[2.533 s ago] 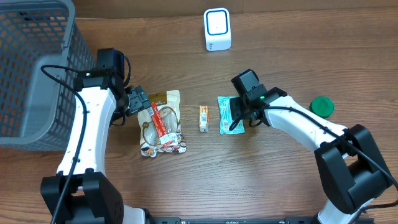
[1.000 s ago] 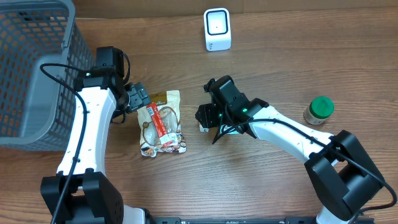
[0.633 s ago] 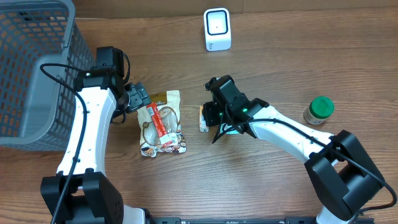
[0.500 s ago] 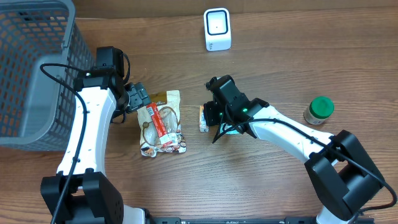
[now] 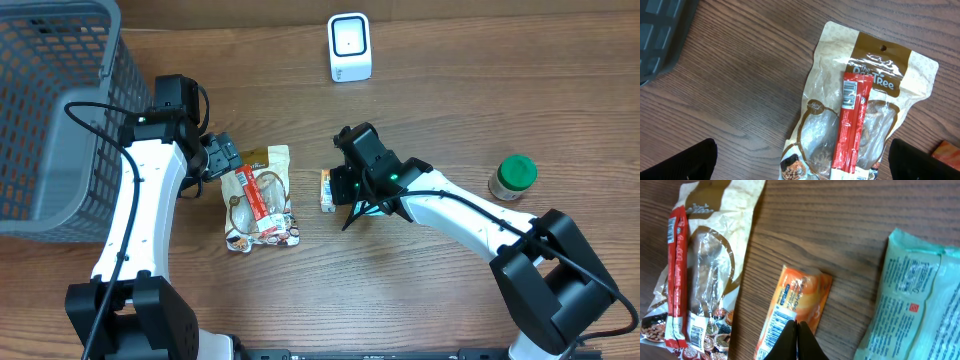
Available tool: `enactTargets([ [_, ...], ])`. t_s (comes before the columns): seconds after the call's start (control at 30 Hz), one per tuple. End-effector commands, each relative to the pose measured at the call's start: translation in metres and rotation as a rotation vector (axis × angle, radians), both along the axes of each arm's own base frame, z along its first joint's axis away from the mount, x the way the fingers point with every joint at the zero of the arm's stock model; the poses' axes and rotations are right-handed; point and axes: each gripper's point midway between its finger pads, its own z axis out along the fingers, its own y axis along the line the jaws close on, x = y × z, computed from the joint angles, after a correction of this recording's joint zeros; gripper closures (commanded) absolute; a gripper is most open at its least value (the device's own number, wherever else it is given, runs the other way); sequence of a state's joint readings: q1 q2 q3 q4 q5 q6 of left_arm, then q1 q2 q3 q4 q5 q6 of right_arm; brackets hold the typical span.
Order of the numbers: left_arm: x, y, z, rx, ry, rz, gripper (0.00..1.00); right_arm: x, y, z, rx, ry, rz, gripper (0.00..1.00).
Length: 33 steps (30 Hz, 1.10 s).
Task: Scan the item barcode
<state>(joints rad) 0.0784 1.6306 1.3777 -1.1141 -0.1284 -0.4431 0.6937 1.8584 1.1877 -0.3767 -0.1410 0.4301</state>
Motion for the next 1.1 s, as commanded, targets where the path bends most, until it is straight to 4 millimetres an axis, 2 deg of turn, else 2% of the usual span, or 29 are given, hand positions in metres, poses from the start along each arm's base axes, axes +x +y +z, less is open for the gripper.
enactTargets([
  [0.0,0.004,0.002,0.005,0.009,-0.018,0.011,0.0,0.0,-0.004,-0.003,-0.015,0.006,-0.023,0.96],
  [1.07,0.004,0.002,0.005,0.008,-0.018,0.011,0.01,-0.013,-0.011,-0.012,-0.049,0.06,-0.016,0.96],
])
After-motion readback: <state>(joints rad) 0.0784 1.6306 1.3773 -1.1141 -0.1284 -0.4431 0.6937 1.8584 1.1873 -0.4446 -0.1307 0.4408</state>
